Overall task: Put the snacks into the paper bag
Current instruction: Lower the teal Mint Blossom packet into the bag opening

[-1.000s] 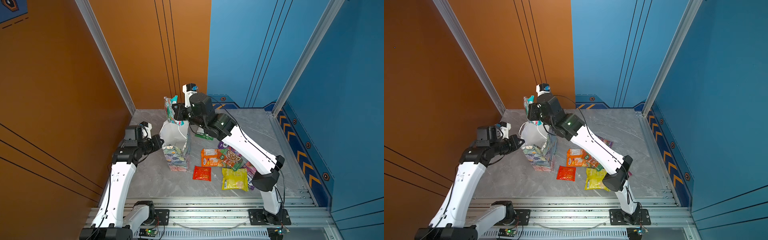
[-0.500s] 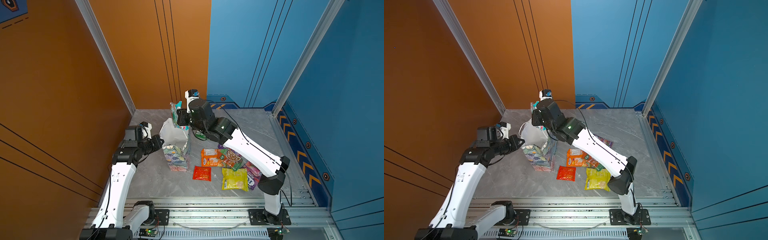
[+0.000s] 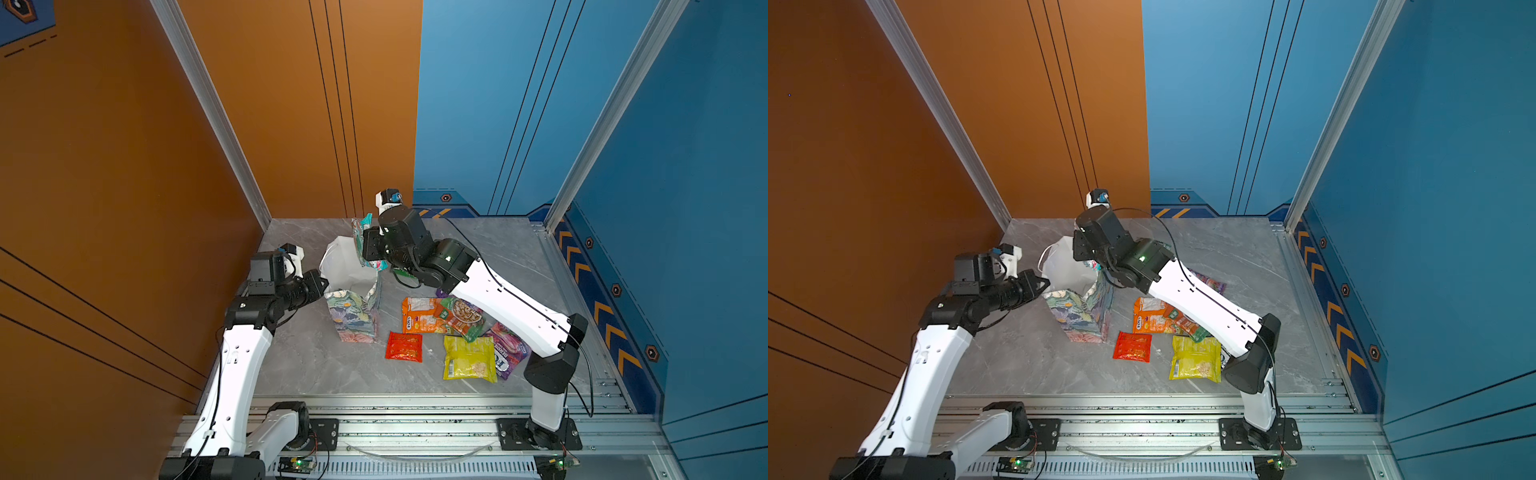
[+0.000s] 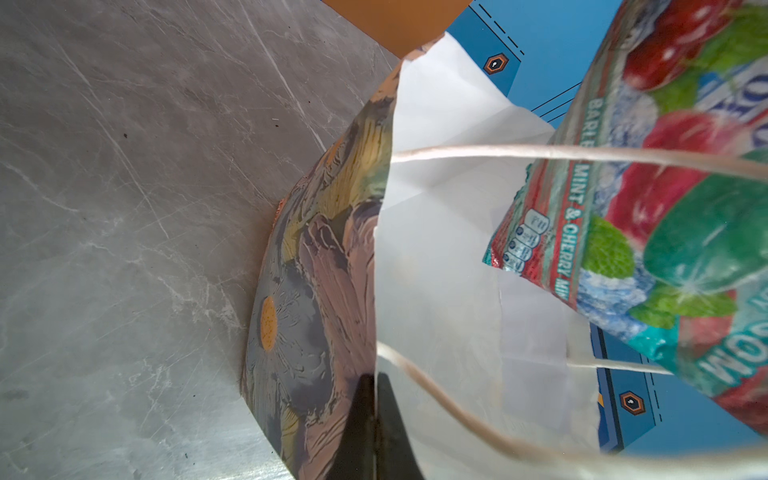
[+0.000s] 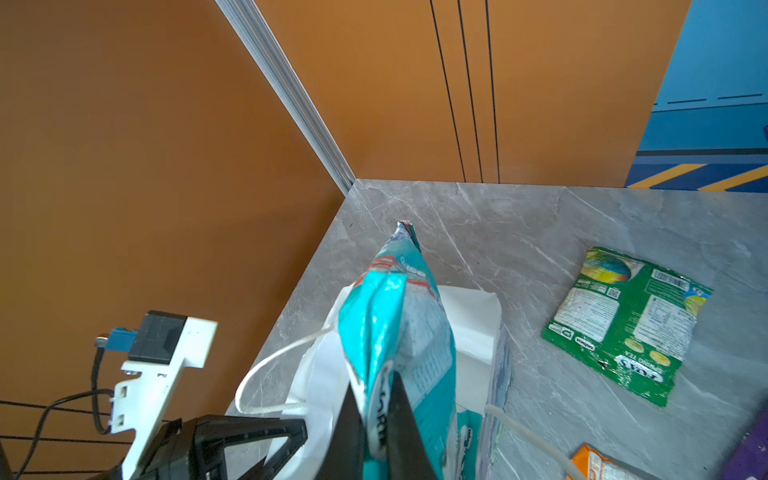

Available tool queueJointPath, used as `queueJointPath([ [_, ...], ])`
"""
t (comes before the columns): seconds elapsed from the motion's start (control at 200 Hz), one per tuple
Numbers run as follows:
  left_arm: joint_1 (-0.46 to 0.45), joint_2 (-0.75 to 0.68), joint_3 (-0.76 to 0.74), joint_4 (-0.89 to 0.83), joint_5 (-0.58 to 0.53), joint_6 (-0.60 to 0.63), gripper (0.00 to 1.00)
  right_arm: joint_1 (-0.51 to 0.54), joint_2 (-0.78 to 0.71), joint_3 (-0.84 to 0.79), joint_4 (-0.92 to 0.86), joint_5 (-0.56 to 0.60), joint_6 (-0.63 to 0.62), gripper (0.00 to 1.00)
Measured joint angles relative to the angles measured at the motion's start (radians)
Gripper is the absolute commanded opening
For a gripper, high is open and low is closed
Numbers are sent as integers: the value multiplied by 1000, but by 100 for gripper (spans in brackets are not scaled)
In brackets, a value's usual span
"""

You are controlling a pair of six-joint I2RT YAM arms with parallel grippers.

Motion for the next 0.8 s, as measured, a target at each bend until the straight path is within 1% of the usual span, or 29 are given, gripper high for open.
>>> queueJointPath([
  [0.425,7,-8,-10,10,8,-3,0,-39,-23,-51,-66,-6,28,0],
  [0.546,11,-11,-12,10,10,-3,0,-54,-24,-69,-73,-26,47,4],
  [0.651,12,-11,-13,10,11,-3,0,-58,-26,-76,-73,-37,58,5],
  [0.691,12,-11,-13,10,11,-3,0,-58,-26,-76,-73,-40,61,9],
  [0.711,12,-11,-13,10,11,-3,0,-58,-26,-77,-73,-42,61,13],
  [0.721,12,-11,-13,10,11,-3,0,-58,-26,-77,-73,-43,61,13],
  [0.726,12,-11,-13,10,11,-4,0,-58,-26,-77,-73,-45,62,16],
  [0.761,12,-11,-13,10,11,-4,0,-58,-27,-77,-73,-47,64,22],
  [0.781,12,-11,-13,10,11,-4,0,-58,-27,-78,-73,-50,71,28],
  [0.791,12,-11,-13,10,11,-4,0,-58,-27,-78,-73,-51,70,29],
  [0.801,12,-11,-13,10,11,-4,0,-58,-27,-78,-73,-53,66,33],
])
